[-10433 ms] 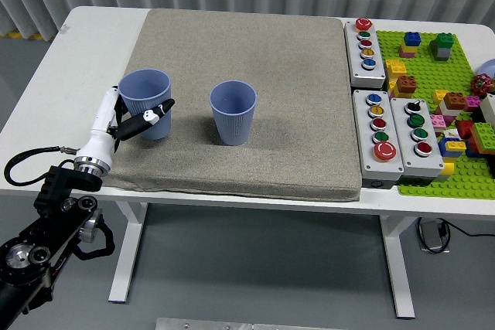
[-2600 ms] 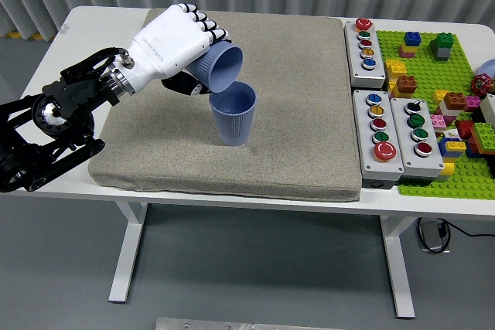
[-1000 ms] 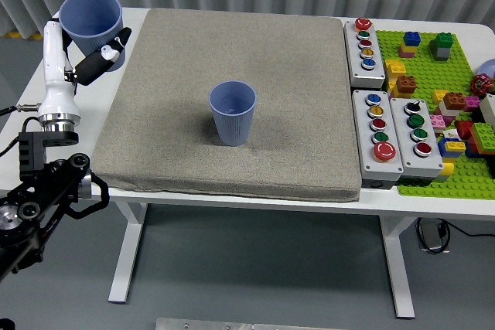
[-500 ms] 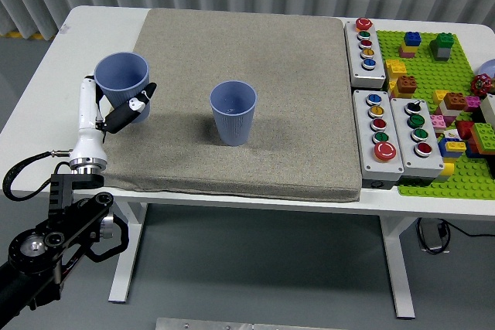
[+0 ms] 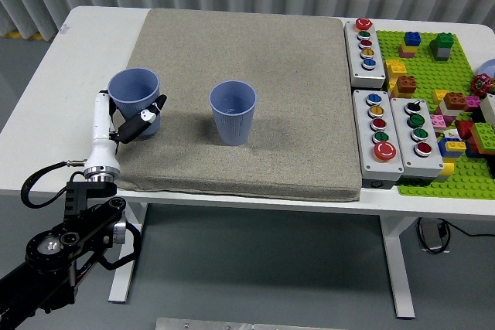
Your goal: Pick cup pour cup place
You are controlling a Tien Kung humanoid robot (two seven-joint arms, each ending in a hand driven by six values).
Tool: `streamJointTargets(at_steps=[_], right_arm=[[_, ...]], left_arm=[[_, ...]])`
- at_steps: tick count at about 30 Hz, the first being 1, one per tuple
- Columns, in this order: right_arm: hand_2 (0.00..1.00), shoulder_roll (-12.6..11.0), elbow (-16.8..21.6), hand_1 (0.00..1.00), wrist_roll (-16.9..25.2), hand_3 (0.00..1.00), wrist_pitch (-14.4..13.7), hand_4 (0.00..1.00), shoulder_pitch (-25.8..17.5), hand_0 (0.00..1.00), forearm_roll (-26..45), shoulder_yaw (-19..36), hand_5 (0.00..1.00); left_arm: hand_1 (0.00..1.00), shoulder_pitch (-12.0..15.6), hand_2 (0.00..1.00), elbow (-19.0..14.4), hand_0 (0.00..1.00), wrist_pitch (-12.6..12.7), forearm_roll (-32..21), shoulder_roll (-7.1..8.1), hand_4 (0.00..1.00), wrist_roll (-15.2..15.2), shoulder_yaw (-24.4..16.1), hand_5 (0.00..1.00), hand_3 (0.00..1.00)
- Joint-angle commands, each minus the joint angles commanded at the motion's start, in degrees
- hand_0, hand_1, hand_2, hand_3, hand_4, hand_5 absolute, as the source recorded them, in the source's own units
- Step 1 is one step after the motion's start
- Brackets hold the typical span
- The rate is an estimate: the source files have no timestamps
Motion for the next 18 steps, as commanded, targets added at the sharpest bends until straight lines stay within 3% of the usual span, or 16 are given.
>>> streamJointTargets(at_steps=[9, 18], right_arm=[[0.644, 0.0, 0.0, 0.690, 0.0, 0.624, 0.1, 0.002, 0.0, 0.698, -0.3, 0.1, 0.384], [0.644, 0.0, 0.0, 0.690, 0.0, 0.624, 0.0, 0.002, 0.1, 0.698, 0.0, 0.0, 0.384]], left_arm=[[0.443, 0.0, 0.476, 2.9, 0.496, 0.0, -2.2, -0.30, 0.801, -0.6, 0.8, 0.326, 0.460], [0.447, 0.0, 0.476, 2.7, 0.502, 0.0, -1.7, -0.31, 0.795, -0.7, 0.7, 0.329, 0.482]])
